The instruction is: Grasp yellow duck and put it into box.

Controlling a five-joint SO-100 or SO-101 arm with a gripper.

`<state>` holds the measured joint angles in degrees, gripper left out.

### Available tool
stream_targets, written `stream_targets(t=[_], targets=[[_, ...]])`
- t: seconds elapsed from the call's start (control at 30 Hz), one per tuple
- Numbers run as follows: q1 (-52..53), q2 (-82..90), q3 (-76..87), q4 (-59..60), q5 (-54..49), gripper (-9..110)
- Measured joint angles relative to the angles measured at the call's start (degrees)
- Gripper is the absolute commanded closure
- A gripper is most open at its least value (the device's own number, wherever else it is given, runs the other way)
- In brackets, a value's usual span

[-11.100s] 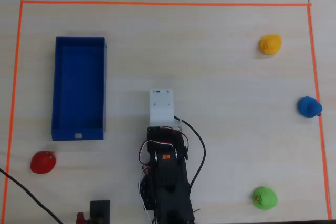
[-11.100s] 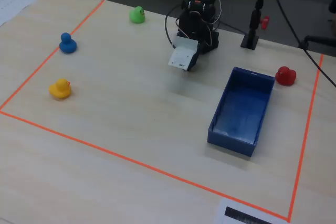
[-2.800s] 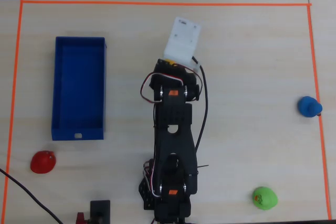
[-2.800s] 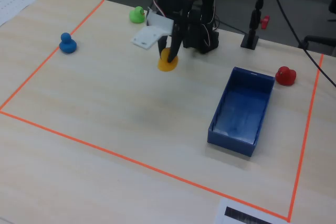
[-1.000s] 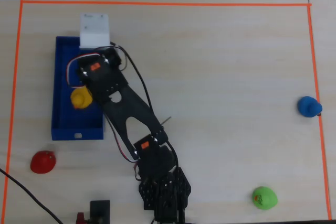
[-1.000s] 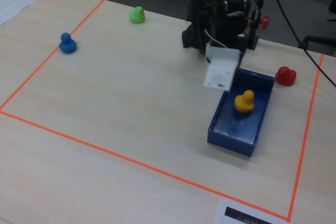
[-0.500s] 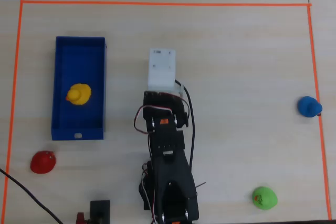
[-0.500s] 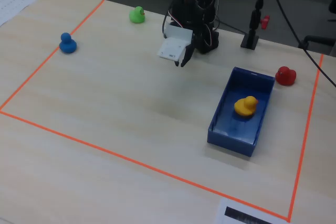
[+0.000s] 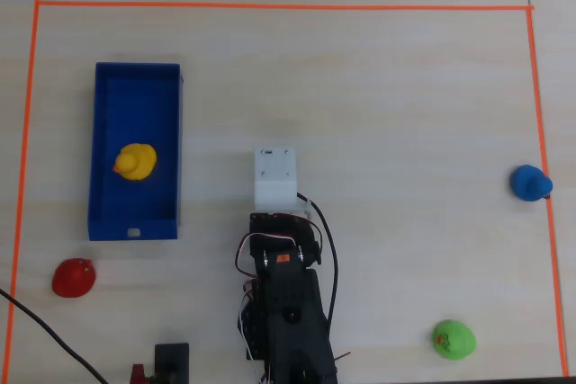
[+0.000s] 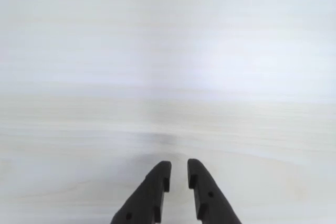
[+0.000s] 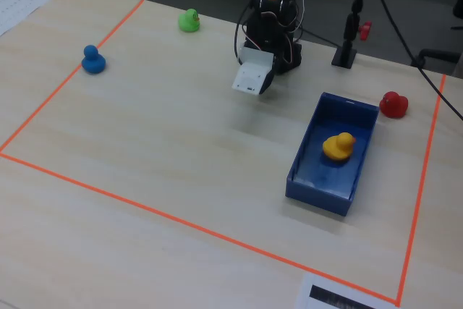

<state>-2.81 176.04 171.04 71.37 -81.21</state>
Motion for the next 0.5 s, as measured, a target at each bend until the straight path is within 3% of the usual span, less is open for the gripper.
stream_targets(t=[0.5], targets=[[-0.4, 8.4, 6.6, 0.5, -0.4, 101]])
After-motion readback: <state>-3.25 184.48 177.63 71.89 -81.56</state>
